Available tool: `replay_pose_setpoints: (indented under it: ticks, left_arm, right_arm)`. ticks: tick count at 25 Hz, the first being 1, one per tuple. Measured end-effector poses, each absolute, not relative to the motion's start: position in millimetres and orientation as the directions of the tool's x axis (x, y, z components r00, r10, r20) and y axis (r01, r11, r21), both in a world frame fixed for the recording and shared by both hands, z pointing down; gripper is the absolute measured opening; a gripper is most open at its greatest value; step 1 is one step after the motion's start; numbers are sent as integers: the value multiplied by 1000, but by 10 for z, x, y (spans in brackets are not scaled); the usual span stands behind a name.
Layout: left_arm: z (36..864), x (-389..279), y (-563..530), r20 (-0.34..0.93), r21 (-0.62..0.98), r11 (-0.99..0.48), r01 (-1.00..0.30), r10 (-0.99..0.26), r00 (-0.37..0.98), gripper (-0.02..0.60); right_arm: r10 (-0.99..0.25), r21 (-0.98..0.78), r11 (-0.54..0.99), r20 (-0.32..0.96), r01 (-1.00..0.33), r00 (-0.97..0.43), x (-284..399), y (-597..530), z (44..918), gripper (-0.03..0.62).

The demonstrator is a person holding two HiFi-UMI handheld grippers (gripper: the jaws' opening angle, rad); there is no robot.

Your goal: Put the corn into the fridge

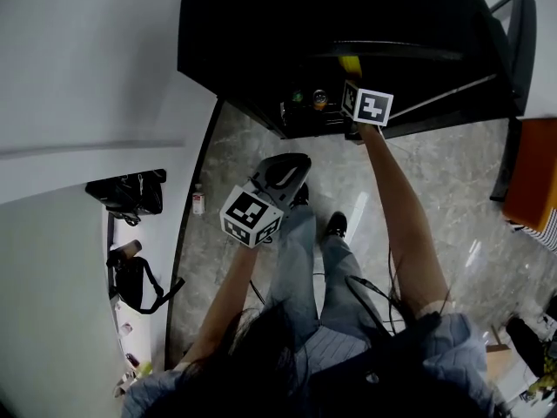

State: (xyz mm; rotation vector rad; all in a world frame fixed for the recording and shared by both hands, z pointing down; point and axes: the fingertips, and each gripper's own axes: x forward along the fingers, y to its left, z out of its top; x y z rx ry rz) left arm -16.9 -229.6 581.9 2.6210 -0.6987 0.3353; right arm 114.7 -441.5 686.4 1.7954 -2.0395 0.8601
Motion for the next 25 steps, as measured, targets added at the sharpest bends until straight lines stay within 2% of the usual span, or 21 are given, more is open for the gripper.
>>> replay_pose_setpoints:
  ticks: [6, 13, 19, 20, 22, 25]
  left_arm:
    - [5831, -129, -2288, 335, 326, -792, -517, -414, 846, 9]
    - [5782, -33, -2278, 323, 330, -794, -510, -413, 852, 9]
    - [5827, 12, -2273, 330, 342, -791, -508, -405, 852, 9]
    - [5835, 23, -2271, 330, 345, -790, -508, -404, 853, 9]
    - [5855, 44, -2260, 333, 347, -790, -505, -399, 854, 9]
    - [5873, 74, -2259, 337, 348, -792, -501, -394, 855, 9]
  right_arm:
    - [-830, -139, 143, 523, -980, -196, 1144, -4427, 6628, 250]
    - [-888, -115, 102, 437, -988, -143, 1315, -3957, 6377, 250]
    - [-877, -198, 105, 444, -975, -185, 1235, -3557, 6538, 245]
    - [-876, -196, 102, 448, -975, -181, 1231, -3533, 6555, 213]
    - [-875, -191, 81, 456, -978, -161, 1250, -3504, 6605, 98]
    - [-862, -215, 61, 481, -975, -160, 1277, -3498, 6766, 83]
